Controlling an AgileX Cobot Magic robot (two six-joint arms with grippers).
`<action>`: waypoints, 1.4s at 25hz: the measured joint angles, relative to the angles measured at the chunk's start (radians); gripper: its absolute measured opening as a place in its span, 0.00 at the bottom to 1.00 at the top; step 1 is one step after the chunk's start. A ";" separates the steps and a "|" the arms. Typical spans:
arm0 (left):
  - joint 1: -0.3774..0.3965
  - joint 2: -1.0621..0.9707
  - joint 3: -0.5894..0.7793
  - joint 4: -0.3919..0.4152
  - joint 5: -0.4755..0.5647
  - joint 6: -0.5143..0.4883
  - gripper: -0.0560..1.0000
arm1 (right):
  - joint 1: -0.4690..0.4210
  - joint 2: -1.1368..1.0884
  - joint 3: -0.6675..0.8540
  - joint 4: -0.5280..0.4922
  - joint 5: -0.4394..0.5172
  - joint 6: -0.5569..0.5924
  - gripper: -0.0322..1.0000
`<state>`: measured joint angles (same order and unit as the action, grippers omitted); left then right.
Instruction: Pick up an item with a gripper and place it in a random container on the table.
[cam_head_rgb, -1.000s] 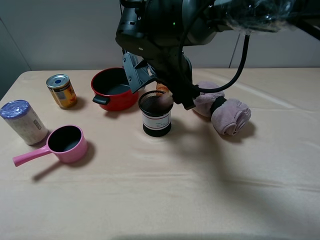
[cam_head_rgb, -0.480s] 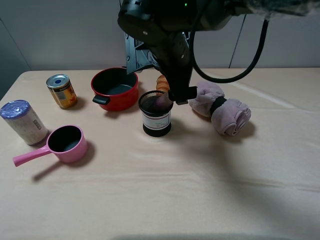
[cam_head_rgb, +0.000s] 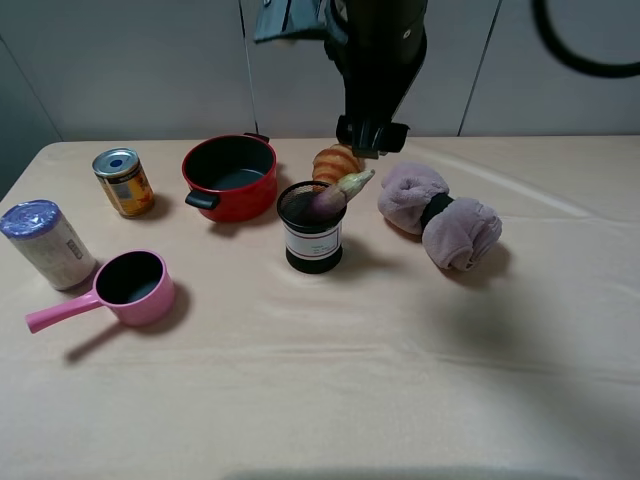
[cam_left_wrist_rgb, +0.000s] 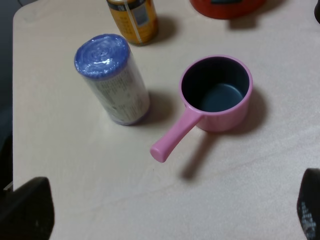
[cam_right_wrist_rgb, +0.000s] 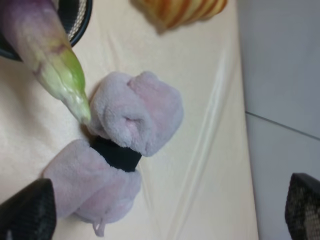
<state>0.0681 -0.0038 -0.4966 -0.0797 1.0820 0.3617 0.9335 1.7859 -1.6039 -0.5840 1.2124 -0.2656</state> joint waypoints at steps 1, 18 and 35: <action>0.000 0.000 0.000 0.000 0.000 0.000 0.99 | 0.000 -0.025 0.006 0.002 0.001 0.006 0.70; 0.000 0.000 0.000 0.000 0.000 0.000 0.99 | 0.000 -0.425 0.246 0.037 0.004 0.165 0.70; 0.000 0.000 0.000 0.000 0.000 0.000 0.99 | -0.292 -0.866 0.605 0.084 0.005 0.241 0.70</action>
<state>0.0681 -0.0038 -0.4966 -0.0797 1.0820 0.3617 0.6414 0.9198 -0.9993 -0.4997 1.2175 -0.0244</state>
